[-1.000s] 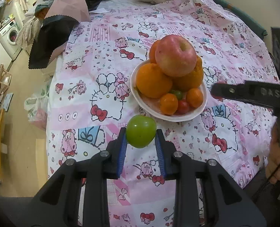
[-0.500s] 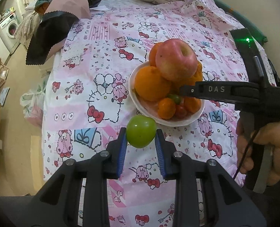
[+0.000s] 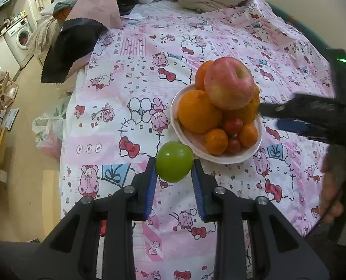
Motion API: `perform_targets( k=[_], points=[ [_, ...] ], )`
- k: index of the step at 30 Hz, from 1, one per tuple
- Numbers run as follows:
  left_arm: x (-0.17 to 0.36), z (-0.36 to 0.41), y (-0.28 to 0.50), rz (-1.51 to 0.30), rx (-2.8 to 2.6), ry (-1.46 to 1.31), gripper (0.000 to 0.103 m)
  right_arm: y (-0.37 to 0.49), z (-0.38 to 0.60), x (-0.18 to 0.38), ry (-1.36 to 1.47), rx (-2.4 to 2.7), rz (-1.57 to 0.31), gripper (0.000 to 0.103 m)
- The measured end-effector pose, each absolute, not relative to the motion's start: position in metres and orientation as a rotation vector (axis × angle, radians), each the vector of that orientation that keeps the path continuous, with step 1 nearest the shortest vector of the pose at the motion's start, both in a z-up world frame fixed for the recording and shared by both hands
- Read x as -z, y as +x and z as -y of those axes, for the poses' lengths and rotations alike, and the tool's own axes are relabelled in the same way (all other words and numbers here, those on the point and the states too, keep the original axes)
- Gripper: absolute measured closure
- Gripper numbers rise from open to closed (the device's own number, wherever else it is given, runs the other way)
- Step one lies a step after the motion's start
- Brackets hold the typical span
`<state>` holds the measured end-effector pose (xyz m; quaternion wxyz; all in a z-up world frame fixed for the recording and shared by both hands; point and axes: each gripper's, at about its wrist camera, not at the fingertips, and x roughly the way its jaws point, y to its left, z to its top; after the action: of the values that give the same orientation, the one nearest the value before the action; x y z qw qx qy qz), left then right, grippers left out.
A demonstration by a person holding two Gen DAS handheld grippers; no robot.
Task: Organize fruits
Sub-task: 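Lower the red tomato onto the plate and open the right tool while the left tool holds the green tomato, then lower the green tomato onto the plate and open the left tool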
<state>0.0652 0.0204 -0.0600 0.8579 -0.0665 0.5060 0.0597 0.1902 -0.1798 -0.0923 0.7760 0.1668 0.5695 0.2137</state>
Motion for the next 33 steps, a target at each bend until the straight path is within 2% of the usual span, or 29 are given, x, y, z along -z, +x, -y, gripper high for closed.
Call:
perform_targets(
  k=[1,9,13,19,33],
  points=[
    [0.062,-0.019,0.065,-1.07,-0.125,-0.14,0.077,0.187,0.189,0.091,0.387,-0.443,-1.224,0.026],
    [0.071,0.002,0.073,-1.1,-0.07,-0.161,0.077,0.16,0.226,0.089,0.433,-0.399,-1.277,0.026],
    [0.075,0.021,0.086,-1.098,-0.027,-0.175,0.077,0.147,0.24,0.081,0.448,-0.383,-1.271,0.02],
    [0.09,0.031,0.117,-1.098,-0.041,-0.211,0.077,0.147,0.265,0.078,0.57,-0.362,-1.258,0.02],
    [0.12,0.052,0.17,-1.129,-0.073,-0.193,0.077,0.177,0.249,0.077,0.61,-0.436,-1.278,0.02]
  ],
)
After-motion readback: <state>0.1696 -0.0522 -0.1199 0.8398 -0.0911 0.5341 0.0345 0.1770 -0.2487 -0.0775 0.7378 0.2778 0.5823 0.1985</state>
